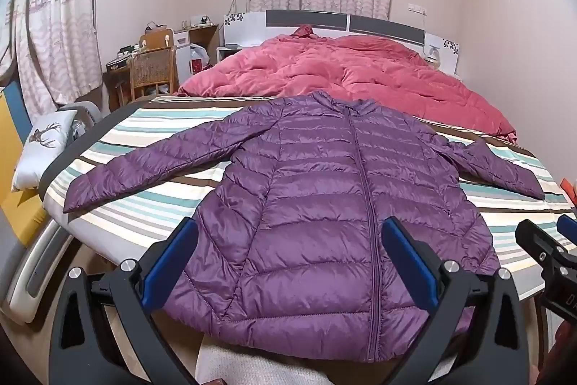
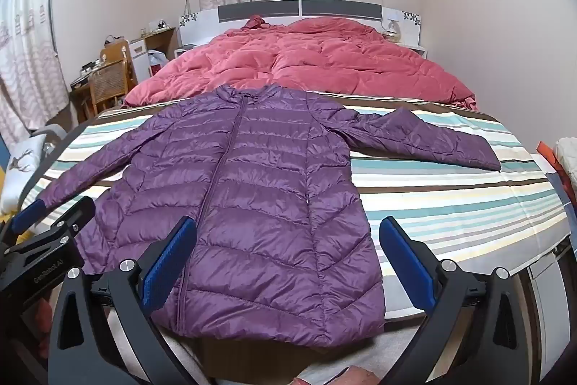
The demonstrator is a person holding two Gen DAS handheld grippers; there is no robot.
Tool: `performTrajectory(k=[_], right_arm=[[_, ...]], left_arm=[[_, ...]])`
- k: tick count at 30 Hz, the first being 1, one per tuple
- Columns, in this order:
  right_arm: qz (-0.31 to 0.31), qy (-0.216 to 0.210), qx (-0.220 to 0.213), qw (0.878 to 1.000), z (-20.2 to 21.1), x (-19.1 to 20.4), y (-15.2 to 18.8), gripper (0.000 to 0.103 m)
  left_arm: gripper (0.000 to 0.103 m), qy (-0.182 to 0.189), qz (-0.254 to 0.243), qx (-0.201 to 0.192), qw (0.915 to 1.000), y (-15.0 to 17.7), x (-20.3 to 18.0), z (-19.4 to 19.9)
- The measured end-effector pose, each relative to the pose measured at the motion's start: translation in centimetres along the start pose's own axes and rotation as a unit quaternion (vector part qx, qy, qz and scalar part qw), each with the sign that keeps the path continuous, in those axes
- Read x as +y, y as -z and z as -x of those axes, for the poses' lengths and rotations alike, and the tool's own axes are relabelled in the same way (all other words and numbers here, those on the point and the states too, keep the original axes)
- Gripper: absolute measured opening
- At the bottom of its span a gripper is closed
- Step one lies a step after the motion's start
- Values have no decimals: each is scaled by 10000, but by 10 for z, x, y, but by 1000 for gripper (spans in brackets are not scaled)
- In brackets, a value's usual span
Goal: Fold large clothes
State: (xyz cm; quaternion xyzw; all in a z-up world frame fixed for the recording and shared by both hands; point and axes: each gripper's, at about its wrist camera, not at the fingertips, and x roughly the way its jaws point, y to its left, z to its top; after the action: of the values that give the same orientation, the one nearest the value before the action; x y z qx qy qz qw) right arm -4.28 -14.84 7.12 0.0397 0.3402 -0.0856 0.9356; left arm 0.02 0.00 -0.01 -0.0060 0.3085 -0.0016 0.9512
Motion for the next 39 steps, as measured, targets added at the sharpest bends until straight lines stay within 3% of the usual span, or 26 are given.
performTrajectory(k=[39], right_arm=[[-19,17,87,10000,-3,-2,-1,100]], left_arm=[[101,40,55,-18,10000,1,1,-1]])
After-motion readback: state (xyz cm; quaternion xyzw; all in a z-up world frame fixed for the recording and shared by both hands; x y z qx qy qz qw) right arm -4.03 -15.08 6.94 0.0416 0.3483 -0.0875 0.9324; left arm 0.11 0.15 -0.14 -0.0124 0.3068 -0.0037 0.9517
